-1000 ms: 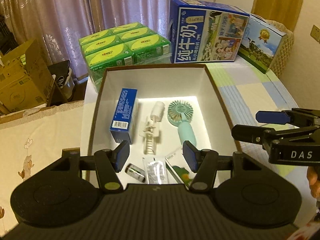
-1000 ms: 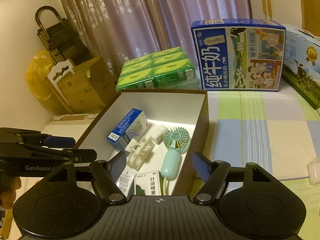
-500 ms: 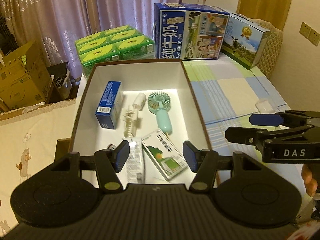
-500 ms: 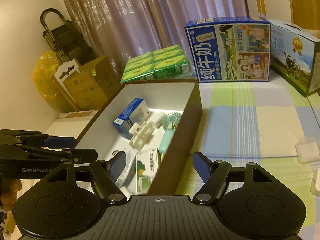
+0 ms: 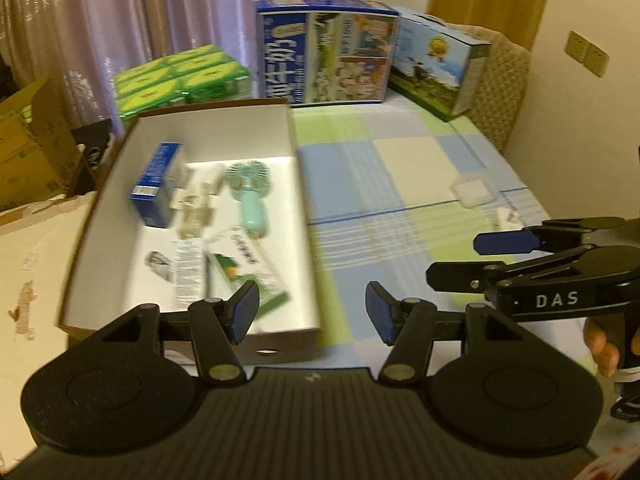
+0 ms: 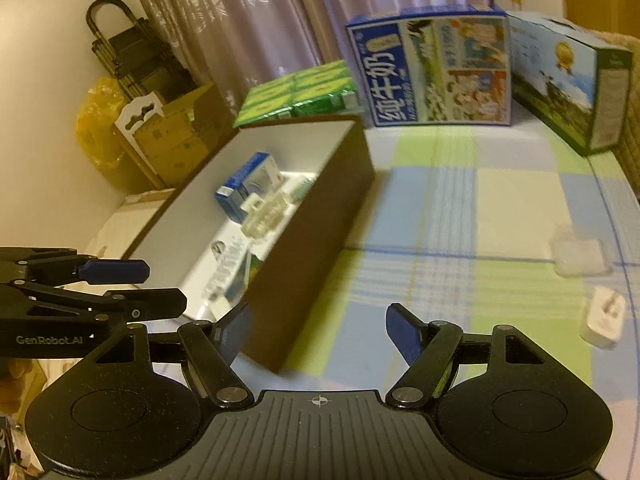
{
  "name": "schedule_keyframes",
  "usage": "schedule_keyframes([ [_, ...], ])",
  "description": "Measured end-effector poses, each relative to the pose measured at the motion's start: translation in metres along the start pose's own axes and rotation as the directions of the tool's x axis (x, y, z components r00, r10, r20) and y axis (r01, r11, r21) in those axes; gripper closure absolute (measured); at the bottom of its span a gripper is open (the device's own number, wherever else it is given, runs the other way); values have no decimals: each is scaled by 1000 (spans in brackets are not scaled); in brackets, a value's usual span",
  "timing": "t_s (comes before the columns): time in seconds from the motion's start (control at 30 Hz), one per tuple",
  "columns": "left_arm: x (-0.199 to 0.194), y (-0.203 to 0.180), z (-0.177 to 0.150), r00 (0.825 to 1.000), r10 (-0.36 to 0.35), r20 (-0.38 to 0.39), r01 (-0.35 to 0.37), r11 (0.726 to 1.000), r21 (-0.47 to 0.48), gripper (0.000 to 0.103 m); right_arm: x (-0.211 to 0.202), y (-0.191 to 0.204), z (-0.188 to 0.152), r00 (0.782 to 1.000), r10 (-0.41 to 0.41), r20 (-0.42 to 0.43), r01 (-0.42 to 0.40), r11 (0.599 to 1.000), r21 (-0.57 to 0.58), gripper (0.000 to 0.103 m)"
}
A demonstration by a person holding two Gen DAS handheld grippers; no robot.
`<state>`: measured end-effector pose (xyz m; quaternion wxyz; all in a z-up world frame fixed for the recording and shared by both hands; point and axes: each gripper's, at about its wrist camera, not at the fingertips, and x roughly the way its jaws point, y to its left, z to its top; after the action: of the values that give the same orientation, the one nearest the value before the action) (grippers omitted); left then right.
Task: Organize rigid objects
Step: 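Withdraw both tools from the box back toward the table, then grasp the white plug charger with the right gripper while the left grasps the clear plastic case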
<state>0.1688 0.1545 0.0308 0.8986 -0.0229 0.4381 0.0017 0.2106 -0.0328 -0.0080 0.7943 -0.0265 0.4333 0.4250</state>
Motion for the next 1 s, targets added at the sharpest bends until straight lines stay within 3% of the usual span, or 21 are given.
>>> schedule_keyframes([
  [0.37,28,-82,-9,992,-107,-61,110,993,39,48,-50,-75,-32,994,-111,-14,112,989,100,32],
  [1.0,94,-154,2,979,-152,-133,166,981,98,48,-74,-159,-54,958,-284,-22,280,922,267,32],
])
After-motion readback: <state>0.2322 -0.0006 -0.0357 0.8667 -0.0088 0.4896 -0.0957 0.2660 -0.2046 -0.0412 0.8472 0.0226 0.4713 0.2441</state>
